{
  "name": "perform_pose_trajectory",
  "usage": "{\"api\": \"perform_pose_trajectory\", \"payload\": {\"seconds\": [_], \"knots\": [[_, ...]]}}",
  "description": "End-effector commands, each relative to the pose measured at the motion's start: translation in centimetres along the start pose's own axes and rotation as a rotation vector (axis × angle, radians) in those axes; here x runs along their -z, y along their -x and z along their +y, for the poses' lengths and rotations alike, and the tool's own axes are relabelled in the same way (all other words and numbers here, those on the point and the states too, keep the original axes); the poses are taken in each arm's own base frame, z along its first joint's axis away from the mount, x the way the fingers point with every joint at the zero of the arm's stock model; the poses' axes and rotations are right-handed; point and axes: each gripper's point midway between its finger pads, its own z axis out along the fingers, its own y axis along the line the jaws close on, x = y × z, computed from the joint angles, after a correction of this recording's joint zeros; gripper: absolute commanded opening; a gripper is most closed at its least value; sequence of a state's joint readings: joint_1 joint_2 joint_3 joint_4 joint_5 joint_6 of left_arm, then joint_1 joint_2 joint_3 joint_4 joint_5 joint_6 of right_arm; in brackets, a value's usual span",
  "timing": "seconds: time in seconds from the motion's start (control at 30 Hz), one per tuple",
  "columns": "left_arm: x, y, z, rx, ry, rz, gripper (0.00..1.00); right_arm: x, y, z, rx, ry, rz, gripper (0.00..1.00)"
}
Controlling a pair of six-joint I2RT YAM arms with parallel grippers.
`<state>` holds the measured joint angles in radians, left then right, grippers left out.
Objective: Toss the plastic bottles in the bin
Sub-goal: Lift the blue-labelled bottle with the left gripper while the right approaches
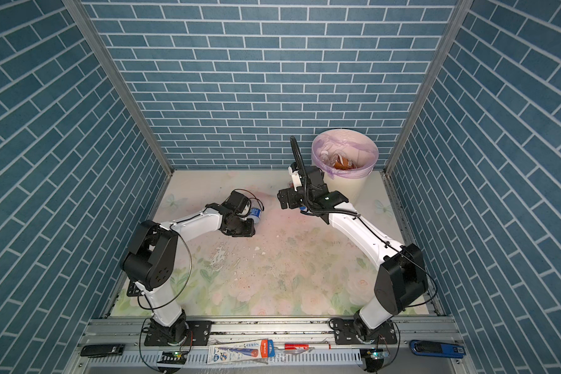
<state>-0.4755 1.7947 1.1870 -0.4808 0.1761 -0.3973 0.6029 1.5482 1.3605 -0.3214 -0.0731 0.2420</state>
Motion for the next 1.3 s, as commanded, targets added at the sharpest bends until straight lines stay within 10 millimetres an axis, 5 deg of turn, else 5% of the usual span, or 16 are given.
{"api": "perform_pose_trajectory", "payload": {"seconds": [0.0,0.23,0.63,1.27], "knots": [[1.1,-0.5,0.4,0.0,0.037,-0.002,0.74,1.4,0.3,0.3,-0.036,0.019,-0.044,0.97],[1.9,1.0,0.3,-0.007,0.066,-0.02,0.99,3.3,0.1,0.2,-0.04,0.012,-0.068,0.96],[-1.6,5.8,0.6,0.115,0.107,-0.013,0.96,4.6,-0.8,-0.4,-0.039,-0.017,-0.074,0.96],[-3.6,7.3,0.4,0.09,0.084,-0.001,0.43,4.2,-1.1,-1.1,-0.035,-0.055,-0.056,0.97]]}}
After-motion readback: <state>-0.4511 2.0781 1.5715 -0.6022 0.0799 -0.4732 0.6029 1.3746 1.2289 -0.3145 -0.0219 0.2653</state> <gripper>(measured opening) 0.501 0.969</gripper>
